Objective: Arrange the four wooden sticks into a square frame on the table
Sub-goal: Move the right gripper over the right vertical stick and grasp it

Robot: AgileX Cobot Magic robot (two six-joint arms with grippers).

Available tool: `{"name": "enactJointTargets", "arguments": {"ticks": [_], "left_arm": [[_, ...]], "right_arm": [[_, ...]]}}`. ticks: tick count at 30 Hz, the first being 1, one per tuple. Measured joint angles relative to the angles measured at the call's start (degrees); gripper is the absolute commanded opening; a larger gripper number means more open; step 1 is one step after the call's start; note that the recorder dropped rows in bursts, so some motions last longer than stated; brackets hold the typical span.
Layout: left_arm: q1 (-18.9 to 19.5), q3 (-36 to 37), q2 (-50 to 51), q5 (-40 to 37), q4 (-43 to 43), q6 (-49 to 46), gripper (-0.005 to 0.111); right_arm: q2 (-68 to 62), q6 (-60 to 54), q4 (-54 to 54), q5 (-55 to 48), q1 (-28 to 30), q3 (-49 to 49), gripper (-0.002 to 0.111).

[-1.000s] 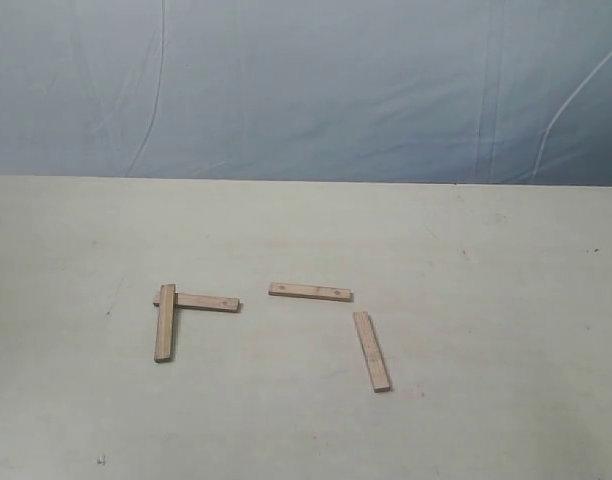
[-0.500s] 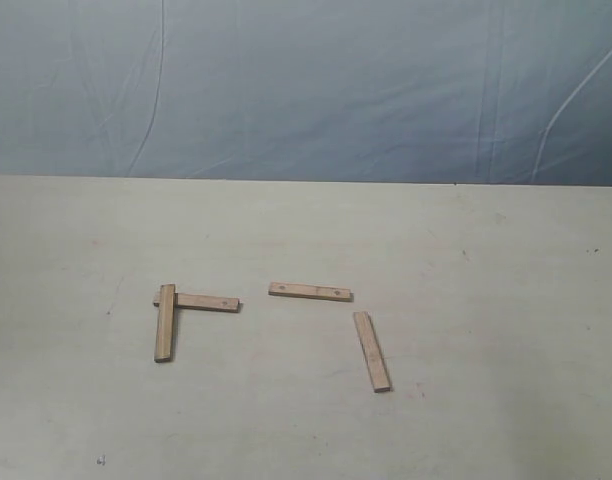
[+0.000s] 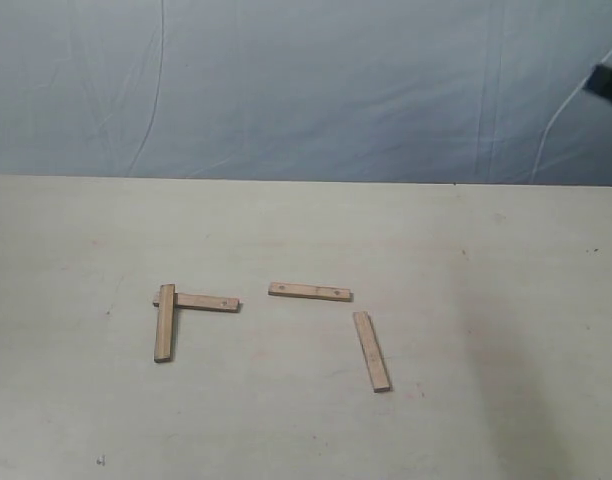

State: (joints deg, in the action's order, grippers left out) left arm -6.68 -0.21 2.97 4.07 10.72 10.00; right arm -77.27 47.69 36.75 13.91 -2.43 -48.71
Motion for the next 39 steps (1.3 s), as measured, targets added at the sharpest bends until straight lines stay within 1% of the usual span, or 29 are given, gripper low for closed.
{"name": "enactJointTargets", "arguments": {"ticks": [3,5,7,9,11,14,16,17,20,22,28,32,36,37,39], "left_arm": [[3.6,0.0,0.0,-1.4,0.6,0.0,0.0],[4.3,0.0,0.0,-2.5,0.9,0.0,0.0],[4.5,0.0,0.0,-3.3,1.0,0.0,0.0],[4.5,0.0,0.0,-3.6,1.0,0.0,0.0],[4.5,0.0,0.0,-3.7,1.0,0.0,0.0],[4.5,0.0,0.0,-3.7,1.0,0.0,0.0],[4.5,0.0,0.0,-4.1,1.0,0.0,0.0],[4.5,0.0,0.0,-4.1,1.0,0.0,0.0],[4.5,0.0,0.0,-4.1,1.0,0.0,0.0],[4.5,0.0,0.0,-4.1,1.0,0.0,0.0],[3.9,0.0,0.0,-4.1,1.0,0.0,0.0],[3.9,0.0,0.0,-4.1,1.0,0.0,0.0],[3.9,0.0,0.0,-4.1,1.0,0.0,0.0],[3.9,0.0,0.0,-4.1,1.0,0.0,0.0],[3.9,0.0,0.0,-4.1,1.0,0.0,0.0]], "right_arm": [[-6.8,5.3,10.8,-15.4,-6.2,-6.1,-0.001],[-9.8,4.7,12.8,-22.4,-10.0,-9.0,-0.001],[-12.7,0.9,10.7,-28.9,-14.0,-12.1,-0.001],[-16.2,-7.7,3.6,-37.0,-17.2,-16.2,0.005],[-19.9,-17.4,-5.7,-45.8,-19.2,-21.3,0.018],[-24.8,-30.3,-20.2,-56.5,-20.6,-27.5,0.048],[-27.4,-35.6,-28.0,-60.6,-21.2,-29.5,0.058],[-29.0,-37.8,-31.8,-62.3,-21.4,-30.1,0.058],[-32.4,-40.1,-36.7,-63.8,-23.4,-30.4,0.058],[-34.5,-40.4,-37.9,-63.8,-24.9,-30.4,0.058],[-39.8,-34.8,-36.7,-58.7,-30.5,-30.4,0.058],[-42.4,-31.5,-35.4,-55.2,-31.3,-30.6,0.058],[-44.9,-30.0,-33.8,-54.0,-31.6,-30.6,0.058],[-45.3,-29.4,-33.3,-54.0,-31.9,-30.6,0.057],[-45.6,-28.9,-32.8,-53.7,-31.9,-30.9,0.046]]}}
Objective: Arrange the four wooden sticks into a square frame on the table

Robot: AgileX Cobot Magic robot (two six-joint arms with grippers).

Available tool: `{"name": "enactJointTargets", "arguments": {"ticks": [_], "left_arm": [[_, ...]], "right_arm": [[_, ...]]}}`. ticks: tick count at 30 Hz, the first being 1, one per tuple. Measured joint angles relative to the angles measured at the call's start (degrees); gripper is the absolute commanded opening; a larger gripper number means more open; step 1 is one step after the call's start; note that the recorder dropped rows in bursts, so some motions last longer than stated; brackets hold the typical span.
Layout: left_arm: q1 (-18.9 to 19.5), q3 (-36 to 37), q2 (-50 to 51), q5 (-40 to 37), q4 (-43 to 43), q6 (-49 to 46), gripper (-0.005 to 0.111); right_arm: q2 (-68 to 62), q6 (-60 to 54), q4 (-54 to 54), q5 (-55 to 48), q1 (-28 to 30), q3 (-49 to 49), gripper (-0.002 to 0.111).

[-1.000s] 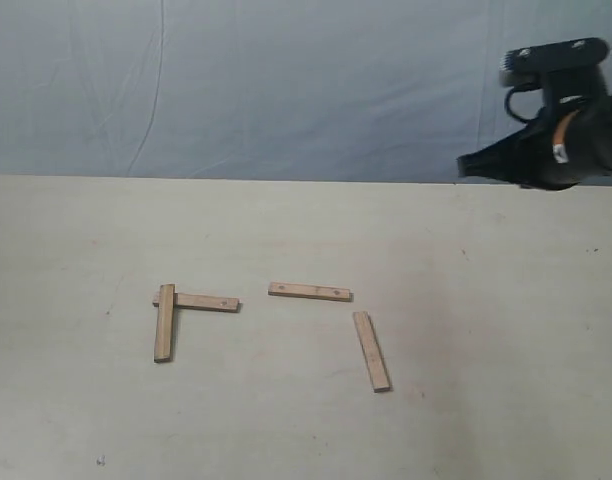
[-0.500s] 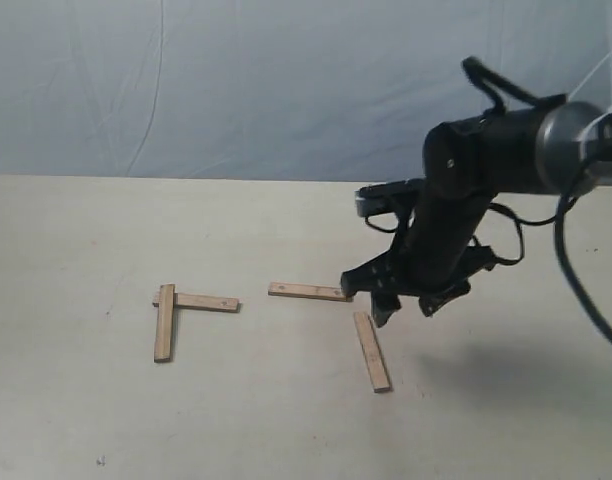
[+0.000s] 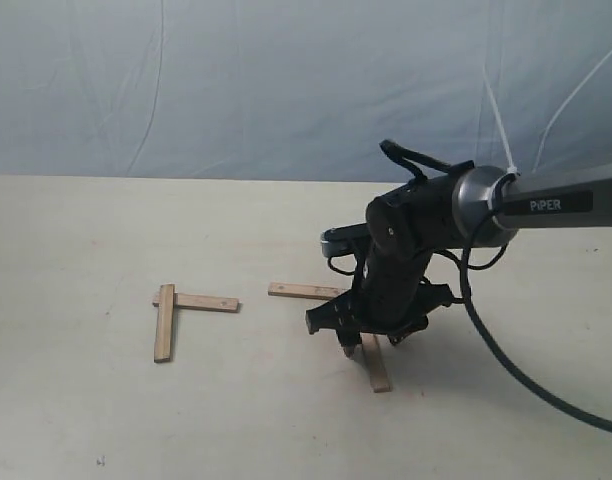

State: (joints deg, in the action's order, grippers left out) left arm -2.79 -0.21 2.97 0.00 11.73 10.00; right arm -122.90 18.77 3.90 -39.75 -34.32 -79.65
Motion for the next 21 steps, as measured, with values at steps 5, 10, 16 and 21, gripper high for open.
{"name": "enactJointTargets", "arguments": {"ticks": [5,10,16,21], "left_arm": [[0.0,0.0,0.0,0.0,0.0,0.0,0.0],[0.0,0.0,0.0,0.0,0.0,0.0,0.0],[0.0,0.0,0.0,0.0,0.0,0.0,0.0],[0.0,0.0,0.0,0.0,0.0,0.0,0.0]], "right_arm": [[-0.2,0.5,-0.2,1.1,-0.1,-0.1,0.0],[-0.2,0.6,-2.0,-1.1,-0.6,-2.1,-0.001],[0.4,6.7,-3.2,-2.0,-7.0,-11.2,-0.001],[-4.3,15.8,0.8,-4.0,-12.7,-22.1,-0.001]]}}
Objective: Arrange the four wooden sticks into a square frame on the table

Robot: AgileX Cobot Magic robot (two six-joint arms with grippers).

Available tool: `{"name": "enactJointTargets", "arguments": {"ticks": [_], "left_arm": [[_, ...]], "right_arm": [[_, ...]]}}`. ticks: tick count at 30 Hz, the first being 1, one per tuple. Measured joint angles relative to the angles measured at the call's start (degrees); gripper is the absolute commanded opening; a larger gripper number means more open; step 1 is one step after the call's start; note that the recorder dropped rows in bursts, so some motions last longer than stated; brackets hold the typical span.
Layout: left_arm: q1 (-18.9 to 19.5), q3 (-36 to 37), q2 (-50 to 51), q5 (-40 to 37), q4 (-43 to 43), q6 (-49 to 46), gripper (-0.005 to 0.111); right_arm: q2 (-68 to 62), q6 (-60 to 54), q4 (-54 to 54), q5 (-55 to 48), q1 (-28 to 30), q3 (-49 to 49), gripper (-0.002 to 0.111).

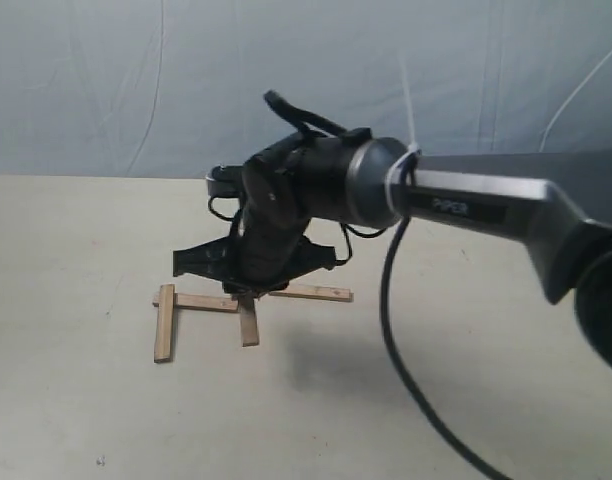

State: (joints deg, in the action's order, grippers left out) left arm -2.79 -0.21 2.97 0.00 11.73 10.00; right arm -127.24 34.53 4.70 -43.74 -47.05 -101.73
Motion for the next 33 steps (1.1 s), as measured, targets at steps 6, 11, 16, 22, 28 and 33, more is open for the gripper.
{"name": "enactJointTargets", "arguments": {"ticks": [6,11,16,22,28,33], "left_arm": [[0.0,0.0,0.0,0.0,0.0,0.0,0.0],[0.0,0.0,0.0,0.0,0.0,0.0,0.0],[0.0,0.0,0.0,0.0,0.0,0.0,0.0],[0.0,0.0,0.0,0.0,0.0,0.0,0.0],[-0.1,0.0,0.0,0.0,0.0,0.0,0.0],[-0.1,0.0,0.0,0.0,0.0,0.0,0.0]], "right_arm": [[-9.1,5.4,2.0,-6.6,-2.1,-11.6,-0.001],[-13.2,10.3,2.0,-8.3,-2.9,-16.3,-0.001],[-13.7,12.9,2.0,-8.0,-3.2,-16.8,-0.001],[-15.3,13.8,2.3,-7.7,-3.2,-17.0,-0.001],[-15.5,14.7,2.4,-7.2,-3.2,-17.1,-0.001],[-15.5,14.9,2.2,-6.6,-2.6,-17.1,-0.001]]}}
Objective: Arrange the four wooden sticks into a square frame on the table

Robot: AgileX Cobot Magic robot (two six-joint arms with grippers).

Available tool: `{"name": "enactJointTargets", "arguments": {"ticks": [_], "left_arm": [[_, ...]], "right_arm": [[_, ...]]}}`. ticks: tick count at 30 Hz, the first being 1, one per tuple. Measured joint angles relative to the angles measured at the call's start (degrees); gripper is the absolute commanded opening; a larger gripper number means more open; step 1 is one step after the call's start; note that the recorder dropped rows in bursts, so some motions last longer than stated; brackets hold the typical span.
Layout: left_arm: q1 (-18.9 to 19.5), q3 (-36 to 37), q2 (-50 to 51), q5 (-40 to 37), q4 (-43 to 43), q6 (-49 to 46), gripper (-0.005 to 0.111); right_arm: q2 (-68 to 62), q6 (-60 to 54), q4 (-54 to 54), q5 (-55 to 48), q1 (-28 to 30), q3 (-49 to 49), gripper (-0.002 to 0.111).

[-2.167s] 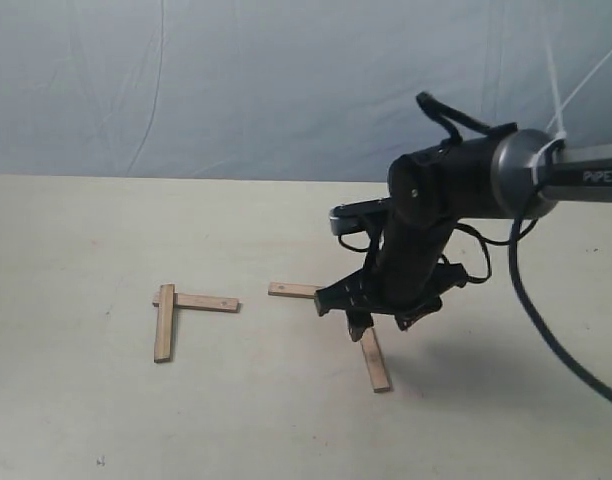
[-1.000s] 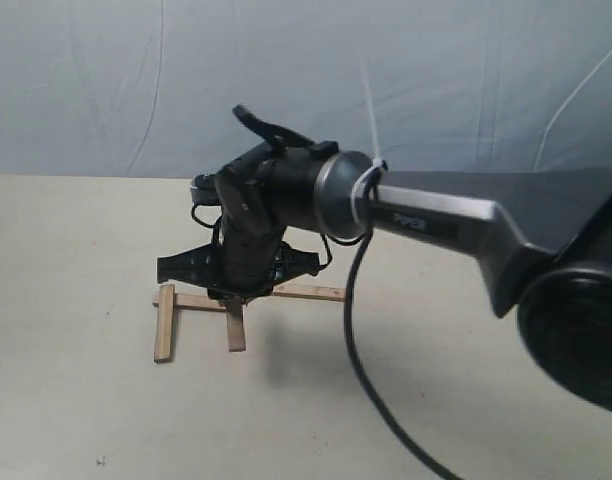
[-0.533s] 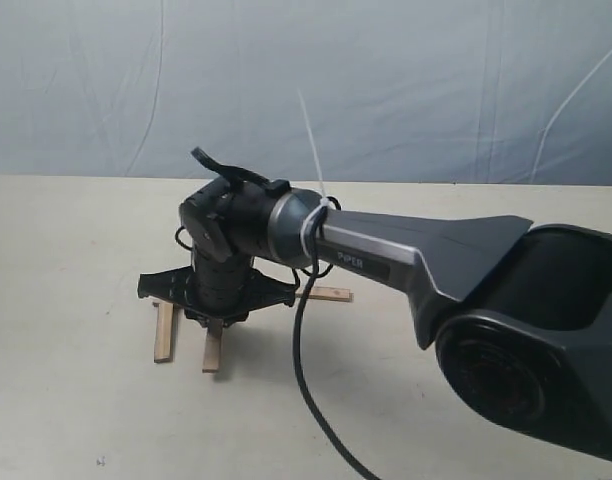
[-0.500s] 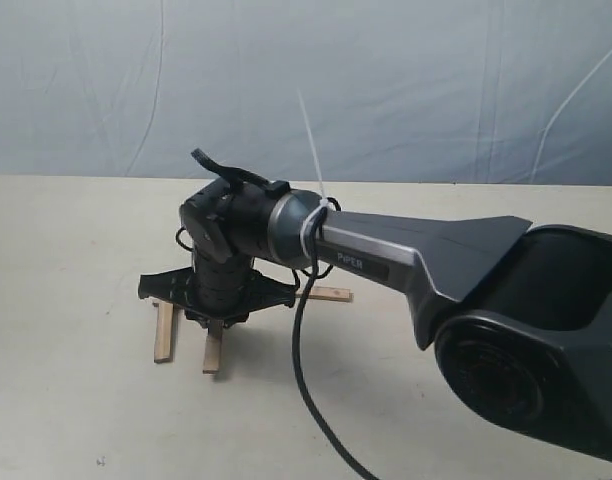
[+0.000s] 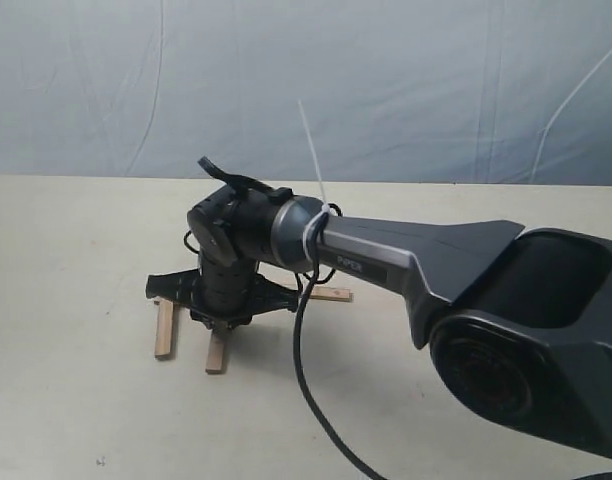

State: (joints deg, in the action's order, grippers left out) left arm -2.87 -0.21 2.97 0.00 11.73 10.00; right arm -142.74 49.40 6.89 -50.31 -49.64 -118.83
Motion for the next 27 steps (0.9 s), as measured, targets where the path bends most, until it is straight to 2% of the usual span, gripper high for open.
{"name": "enactJointTargets", "arguments": {"ticks": [14,19,27], "left_arm": [[0.0,0.0,0.0,0.0,0.0,0.0,0.0],[0.0,0.0,0.0,0.0,0.0,0.0,0.0],[0.0,0.0,0.0,-0.3,0.0,0.0,0.0]], "right_arm": [[2.0,-2.8,-0.3,-1.2,3.1,0.0,-0.001],[6.4,-8.0,-0.4,-4.7,6.9,0.0,-0.001],[9.1,-12.9,1.4,-10.0,17.0,0.0,-0.001]]}}
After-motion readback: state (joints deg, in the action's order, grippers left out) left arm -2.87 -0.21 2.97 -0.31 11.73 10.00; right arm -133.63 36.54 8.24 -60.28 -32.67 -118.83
